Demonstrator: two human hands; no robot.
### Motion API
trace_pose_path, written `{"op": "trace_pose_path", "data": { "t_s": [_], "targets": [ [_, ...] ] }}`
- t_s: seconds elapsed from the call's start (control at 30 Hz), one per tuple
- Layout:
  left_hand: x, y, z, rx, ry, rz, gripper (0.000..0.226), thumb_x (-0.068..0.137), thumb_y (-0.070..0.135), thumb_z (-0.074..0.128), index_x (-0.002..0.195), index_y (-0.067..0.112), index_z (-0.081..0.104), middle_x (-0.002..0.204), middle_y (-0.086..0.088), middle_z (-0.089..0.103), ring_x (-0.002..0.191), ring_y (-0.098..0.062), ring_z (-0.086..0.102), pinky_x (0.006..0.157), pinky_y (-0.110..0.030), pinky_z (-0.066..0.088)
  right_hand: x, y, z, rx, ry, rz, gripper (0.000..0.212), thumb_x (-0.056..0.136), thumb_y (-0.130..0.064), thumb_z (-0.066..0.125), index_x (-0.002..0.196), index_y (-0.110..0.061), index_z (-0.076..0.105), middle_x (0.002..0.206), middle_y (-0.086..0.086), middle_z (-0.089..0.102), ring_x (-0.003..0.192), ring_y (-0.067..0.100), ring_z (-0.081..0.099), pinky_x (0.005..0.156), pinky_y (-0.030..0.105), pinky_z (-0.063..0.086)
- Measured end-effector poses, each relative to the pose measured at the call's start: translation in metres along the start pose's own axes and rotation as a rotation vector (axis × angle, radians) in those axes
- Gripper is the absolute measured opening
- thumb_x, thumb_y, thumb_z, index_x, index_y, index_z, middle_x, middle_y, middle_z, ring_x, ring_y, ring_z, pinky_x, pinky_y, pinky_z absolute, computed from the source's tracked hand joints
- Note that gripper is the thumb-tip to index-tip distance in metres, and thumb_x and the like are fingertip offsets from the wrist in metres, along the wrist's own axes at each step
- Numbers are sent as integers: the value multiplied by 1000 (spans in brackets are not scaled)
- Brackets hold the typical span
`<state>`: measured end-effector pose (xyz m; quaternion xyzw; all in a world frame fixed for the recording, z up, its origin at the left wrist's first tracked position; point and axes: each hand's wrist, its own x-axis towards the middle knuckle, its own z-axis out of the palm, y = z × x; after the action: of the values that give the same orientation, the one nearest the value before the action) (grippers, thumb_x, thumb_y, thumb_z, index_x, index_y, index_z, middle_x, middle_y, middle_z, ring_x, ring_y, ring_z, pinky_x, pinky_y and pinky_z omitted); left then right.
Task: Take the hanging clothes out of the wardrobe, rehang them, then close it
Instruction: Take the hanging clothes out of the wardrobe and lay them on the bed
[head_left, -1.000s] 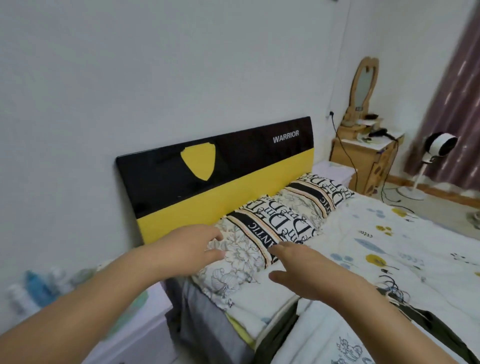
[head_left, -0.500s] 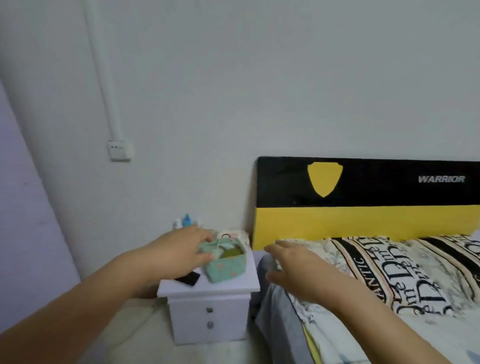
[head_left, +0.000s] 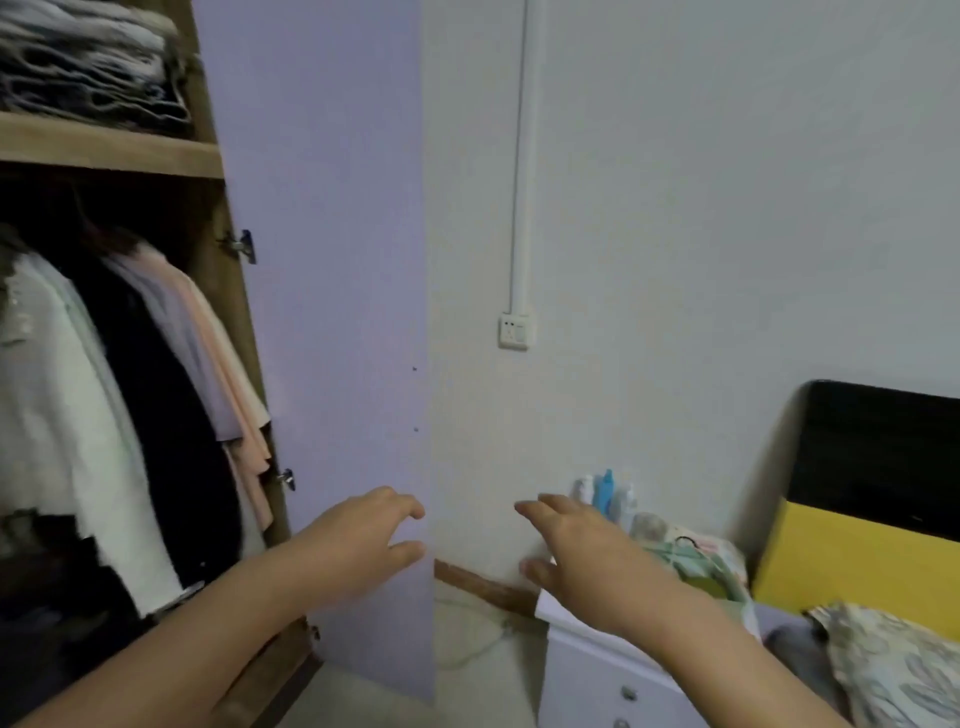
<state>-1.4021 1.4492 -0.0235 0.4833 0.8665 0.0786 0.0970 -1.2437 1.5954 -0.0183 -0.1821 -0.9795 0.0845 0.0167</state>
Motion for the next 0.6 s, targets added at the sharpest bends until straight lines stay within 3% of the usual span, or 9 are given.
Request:
{"op": "trace_pose_path", "data": {
  "t_s": [0.17,0.3,0.47,0.6],
  "targets": [
    [-4,-78,-22,-35,79,-126,46,96,40,43,139,27,33,134,5,41,102,-8,43,85,-19,38,76,-59,5,20,10,-125,57,97,-34,44,147,-23,20,152,5,24,139,25,24,112,36,26],
    [-8,-136,-34,-75,139,-203,48,95,40,45,139,27,34,139,7,38,118,-8,43,99,-20,37,124,-103,13,38,2,-215,57,98,-34,43,148,-22,20,153,4,23,140,23,22,113,35,25],
    [-17,-187,-45,-88,154,-295,43,96,38,44,137,26,36,136,6,40,117,-8,44,96,-17,37,174,-152,23,74,-54,-310,56,98,-33,43,148,-23,20,153,2,23,140,23,22,113,35,24],
    [-21,-222,-54,-101,221,-411,45,97,37,43,140,25,34,141,7,37,124,-8,41,103,-18,33,216,-186,29,106,-62,-419,50,98,-28,44,144,-18,28,147,3,33,134,23,30,109,35,30]
  ]
}}
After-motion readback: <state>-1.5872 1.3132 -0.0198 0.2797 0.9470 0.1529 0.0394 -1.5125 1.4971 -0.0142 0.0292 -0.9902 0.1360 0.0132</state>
